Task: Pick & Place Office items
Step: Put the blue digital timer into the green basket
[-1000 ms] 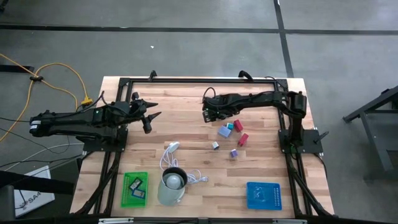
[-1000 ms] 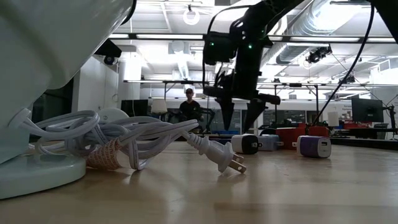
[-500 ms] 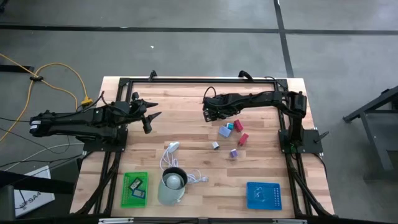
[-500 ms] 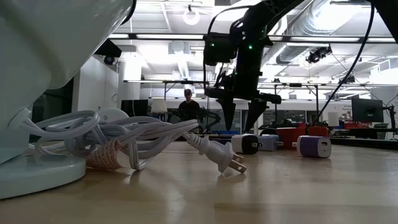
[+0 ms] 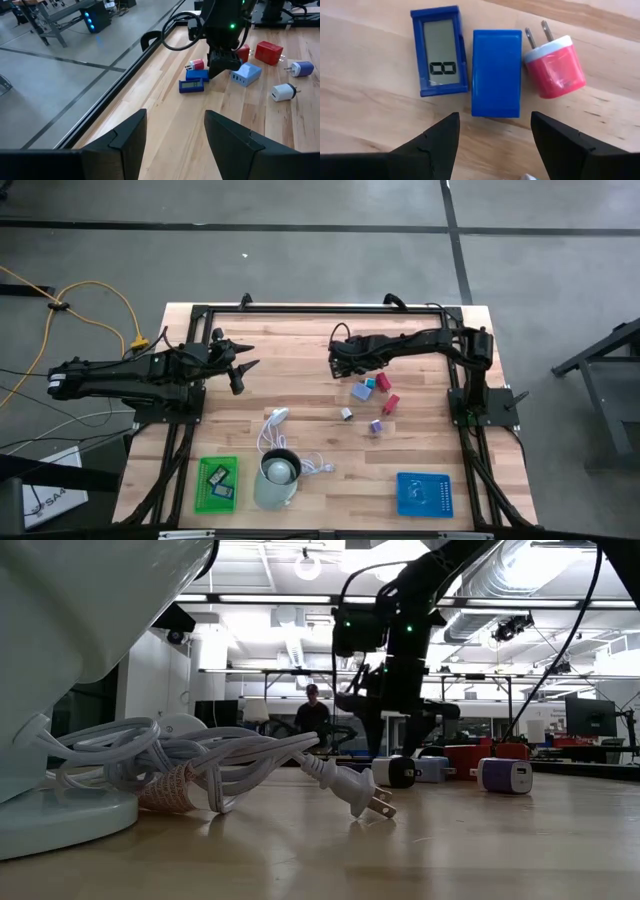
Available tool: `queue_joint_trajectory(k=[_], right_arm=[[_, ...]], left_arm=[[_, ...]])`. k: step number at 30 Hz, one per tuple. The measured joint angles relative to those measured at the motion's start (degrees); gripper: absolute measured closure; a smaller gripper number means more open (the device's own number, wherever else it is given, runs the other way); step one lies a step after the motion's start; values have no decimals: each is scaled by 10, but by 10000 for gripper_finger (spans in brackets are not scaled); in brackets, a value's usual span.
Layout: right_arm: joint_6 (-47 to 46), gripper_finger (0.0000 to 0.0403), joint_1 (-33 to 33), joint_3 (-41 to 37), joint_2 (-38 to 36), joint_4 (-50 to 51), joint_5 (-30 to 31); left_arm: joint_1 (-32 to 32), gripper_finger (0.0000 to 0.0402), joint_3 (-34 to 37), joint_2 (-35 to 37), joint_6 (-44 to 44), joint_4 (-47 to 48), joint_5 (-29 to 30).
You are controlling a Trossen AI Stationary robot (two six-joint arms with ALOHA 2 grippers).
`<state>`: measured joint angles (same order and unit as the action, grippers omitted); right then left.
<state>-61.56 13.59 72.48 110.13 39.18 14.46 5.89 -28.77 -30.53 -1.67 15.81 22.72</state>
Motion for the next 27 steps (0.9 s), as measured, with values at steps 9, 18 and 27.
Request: queue_joint_trajectory(k=[9,18,27], right_arm=[[0,170,0,-3,0,-16,6],[1,170,-1,-3,12,-21,18],[3,170,4,-2,33,-44,9]], left_arm=[[0,211,0,0,0,0,0],[0,211,0,0,0,0,0],[0,211,0,0,0,0,0]])
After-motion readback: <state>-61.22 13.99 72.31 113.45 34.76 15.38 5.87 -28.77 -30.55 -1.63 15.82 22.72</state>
